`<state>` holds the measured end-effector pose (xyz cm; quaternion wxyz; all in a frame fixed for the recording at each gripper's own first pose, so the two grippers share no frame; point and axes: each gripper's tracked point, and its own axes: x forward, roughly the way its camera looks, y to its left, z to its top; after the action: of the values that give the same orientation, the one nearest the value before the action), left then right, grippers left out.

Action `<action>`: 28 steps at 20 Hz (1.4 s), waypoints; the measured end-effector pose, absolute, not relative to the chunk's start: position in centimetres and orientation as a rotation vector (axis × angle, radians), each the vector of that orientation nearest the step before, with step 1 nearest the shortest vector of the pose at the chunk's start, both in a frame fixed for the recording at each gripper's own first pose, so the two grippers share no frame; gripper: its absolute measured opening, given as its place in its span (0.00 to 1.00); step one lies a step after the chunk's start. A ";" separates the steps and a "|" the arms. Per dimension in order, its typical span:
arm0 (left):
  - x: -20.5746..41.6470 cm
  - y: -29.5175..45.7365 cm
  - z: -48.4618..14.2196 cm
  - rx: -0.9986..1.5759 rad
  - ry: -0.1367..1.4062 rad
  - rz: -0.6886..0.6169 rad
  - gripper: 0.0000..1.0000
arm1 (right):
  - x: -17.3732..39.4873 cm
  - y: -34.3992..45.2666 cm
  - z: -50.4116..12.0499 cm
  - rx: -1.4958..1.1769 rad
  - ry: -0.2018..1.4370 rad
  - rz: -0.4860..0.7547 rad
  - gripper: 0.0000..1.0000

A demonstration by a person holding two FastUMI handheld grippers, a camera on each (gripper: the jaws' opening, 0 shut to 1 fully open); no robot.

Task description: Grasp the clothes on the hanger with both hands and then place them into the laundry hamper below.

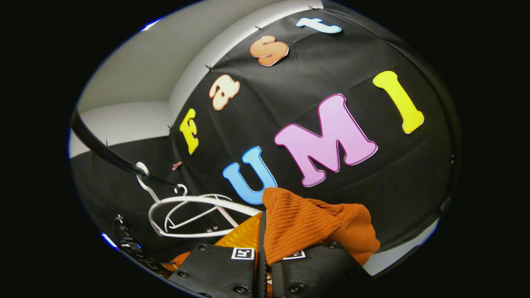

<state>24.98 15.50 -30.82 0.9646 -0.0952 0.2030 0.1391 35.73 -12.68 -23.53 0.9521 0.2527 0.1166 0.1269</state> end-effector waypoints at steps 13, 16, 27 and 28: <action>23.3 10.2 -36.9 -0.245 0.591 0.202 0.09 | 26.7 -1.1 -33.4 0.580 0.649 0.482 0.05; 22.2 10.1 -39.5 -0.265 0.658 0.232 0.09 | 24.9 0.9 -36.7 0.599 0.757 0.483 0.05; 19.0 6.5 -47.0 -0.416 0.982 0.264 0.09 | 18.0 2.3 -45.5 0.583 1.116 0.403 0.05; 18.8 6.8 -47.4 -0.412 0.991 0.274 0.09 | 17.6 2.1 -45.9 0.580 1.129 0.398 0.05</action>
<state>18.83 6.84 -47.36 0.8506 -0.1954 0.4705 0.1302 17.62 2.13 -45.86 0.7868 0.2690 0.5239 0.1847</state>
